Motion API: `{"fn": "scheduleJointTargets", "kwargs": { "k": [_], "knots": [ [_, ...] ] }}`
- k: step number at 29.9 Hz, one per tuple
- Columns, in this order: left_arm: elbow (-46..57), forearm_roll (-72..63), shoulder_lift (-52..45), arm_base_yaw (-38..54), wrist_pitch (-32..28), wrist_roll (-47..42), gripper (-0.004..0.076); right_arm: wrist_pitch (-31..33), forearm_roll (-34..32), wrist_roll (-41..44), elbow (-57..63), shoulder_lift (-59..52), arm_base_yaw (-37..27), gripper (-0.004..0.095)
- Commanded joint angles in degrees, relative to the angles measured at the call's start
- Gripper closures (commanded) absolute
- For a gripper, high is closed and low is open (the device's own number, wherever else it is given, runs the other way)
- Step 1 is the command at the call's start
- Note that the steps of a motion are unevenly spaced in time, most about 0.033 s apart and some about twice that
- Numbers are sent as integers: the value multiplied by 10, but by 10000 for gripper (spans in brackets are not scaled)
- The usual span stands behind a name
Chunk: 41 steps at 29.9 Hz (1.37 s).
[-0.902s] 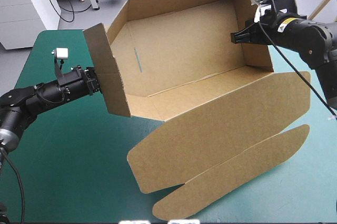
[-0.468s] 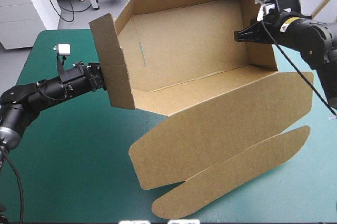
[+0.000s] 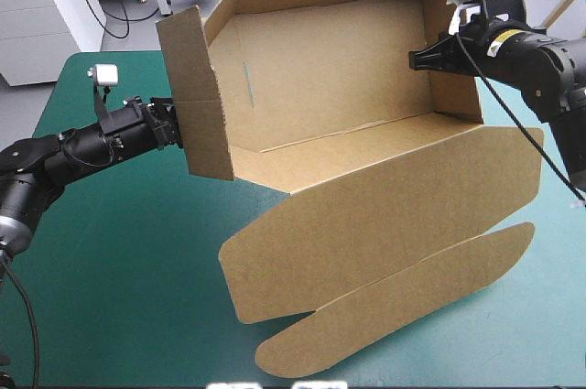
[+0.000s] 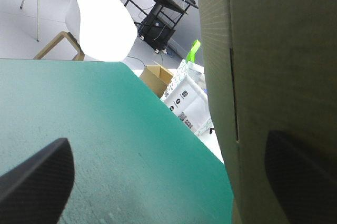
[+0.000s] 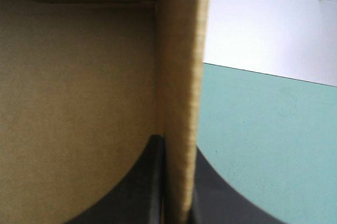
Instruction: Fold the box
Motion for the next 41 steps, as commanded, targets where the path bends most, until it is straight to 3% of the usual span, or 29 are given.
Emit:
{"fn": "scheduleJointTargets", "kwargs": {
  "k": [1,17,24,30,41],
  "knots": [
    [-27,-63,-24,-11,109,-4,-1,-47,-83,12,-12,-14,-3,920],
    [-45,-72,-24,-11,109,-8,-1,-25,-115,7,-12,2,2,920],
    [-45,-72,-24,-11,109,-8,-1,-27,-203,43,-12,20,51,920],
    [-45,-55,-24,-11,109,-8,-1,-51,-162,57,-12,26,61,922],
    [-45,-54,-24,-11,109,-6,-1,-52,-162,57,-12,26,61,922]
  ]
}}
